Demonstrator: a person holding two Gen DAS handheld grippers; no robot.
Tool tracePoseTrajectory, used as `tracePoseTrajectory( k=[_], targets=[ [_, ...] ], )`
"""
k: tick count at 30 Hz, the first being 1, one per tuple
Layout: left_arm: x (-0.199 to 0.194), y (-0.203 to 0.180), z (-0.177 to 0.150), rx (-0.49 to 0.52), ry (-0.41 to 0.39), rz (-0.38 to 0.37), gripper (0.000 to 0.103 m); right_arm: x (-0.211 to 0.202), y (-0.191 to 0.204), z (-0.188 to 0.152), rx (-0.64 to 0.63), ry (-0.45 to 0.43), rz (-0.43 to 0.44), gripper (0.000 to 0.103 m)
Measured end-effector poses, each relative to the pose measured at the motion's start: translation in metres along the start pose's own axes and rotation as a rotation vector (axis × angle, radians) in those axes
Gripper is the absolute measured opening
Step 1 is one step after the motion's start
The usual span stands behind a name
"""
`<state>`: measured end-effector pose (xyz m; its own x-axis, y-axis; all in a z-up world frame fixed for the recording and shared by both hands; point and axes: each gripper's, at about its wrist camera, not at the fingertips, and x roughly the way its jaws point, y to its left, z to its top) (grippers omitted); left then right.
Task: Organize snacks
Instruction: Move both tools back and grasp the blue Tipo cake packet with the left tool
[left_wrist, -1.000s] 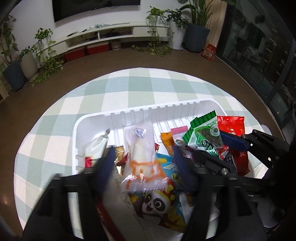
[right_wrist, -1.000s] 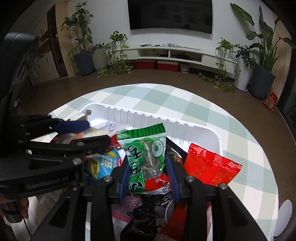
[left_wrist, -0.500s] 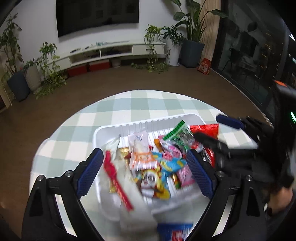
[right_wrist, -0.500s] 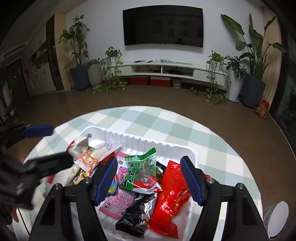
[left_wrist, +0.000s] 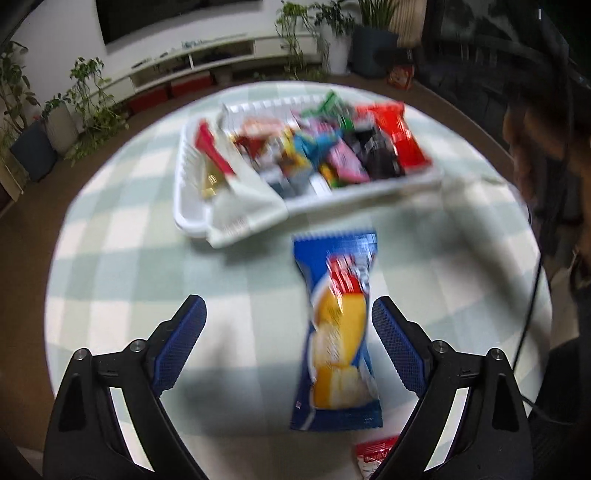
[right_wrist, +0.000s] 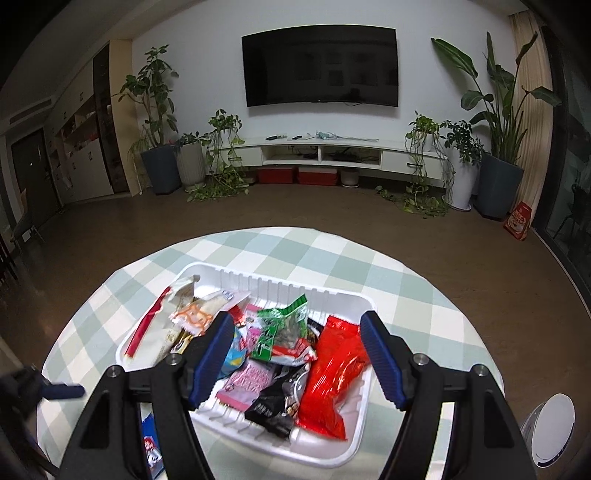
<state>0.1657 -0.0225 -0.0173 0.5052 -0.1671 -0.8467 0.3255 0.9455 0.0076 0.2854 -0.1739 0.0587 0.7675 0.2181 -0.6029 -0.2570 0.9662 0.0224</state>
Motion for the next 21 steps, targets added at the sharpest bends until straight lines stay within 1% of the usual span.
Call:
tracePoseTrajectory(
  k=[2, 5, 6, 7, 8, 10, 13, 17, 20, 21],
  targets=[
    [0.006, -0.007, -0.006, 0.020, 0.009, 0.010, 0.091, -0.003, 0.004, -0.003, -0.015, 0.006, 0.000, 0.073],
    [0.013, -0.016, -0.013, 0.040, 0.000, 0.028, 0.091, -0.011, 0.007, -0.008, -0.037, 0.007, -0.015, 0.075],
    [0.015, -0.017, -0.015, 0.036, -0.004, 0.028, 0.092, -0.016, 0.005, -0.013, -0.032, 0.005, -0.015, 0.077],
    [0.016, -0.018, -0.015, 0.034, -0.007, 0.028, 0.092, -0.020, 0.003, -0.016, -0.024, 0.004, -0.011, 0.083],
    [0.016, -0.018, -0.013, 0.036, -0.011, 0.034, 0.092, -0.024, 0.001, -0.019, -0.013, 0.006, -0.008, 0.086],
    [0.017, -0.021, -0.014, 0.043, -0.019, 0.038, 0.092, -0.033, -0.004, -0.026, 0.019, 0.020, 0.003, 0.086],
    [0.016, -0.020, -0.012, 0.037, -0.010, 0.043, 0.092, -0.051, -0.007, -0.036, 0.053, 0.024, 0.007, 0.086],
    [0.030, -0.019, -0.011, 0.029, 0.062, 0.034, 0.092, -0.074, 0.002, -0.045, 0.040, 0.002, -0.001, 0.086],
    [0.028, -0.016, -0.013, 0.013, 0.042, 0.032, 0.091, -0.090, 0.014, -0.053, 0.003, -0.011, -0.004, 0.086],
    [0.028, -0.016, -0.014, 0.019, 0.034, 0.029, 0.086, -0.092, 0.018, -0.056, -0.007, -0.010, -0.006, 0.086]
  ],
)
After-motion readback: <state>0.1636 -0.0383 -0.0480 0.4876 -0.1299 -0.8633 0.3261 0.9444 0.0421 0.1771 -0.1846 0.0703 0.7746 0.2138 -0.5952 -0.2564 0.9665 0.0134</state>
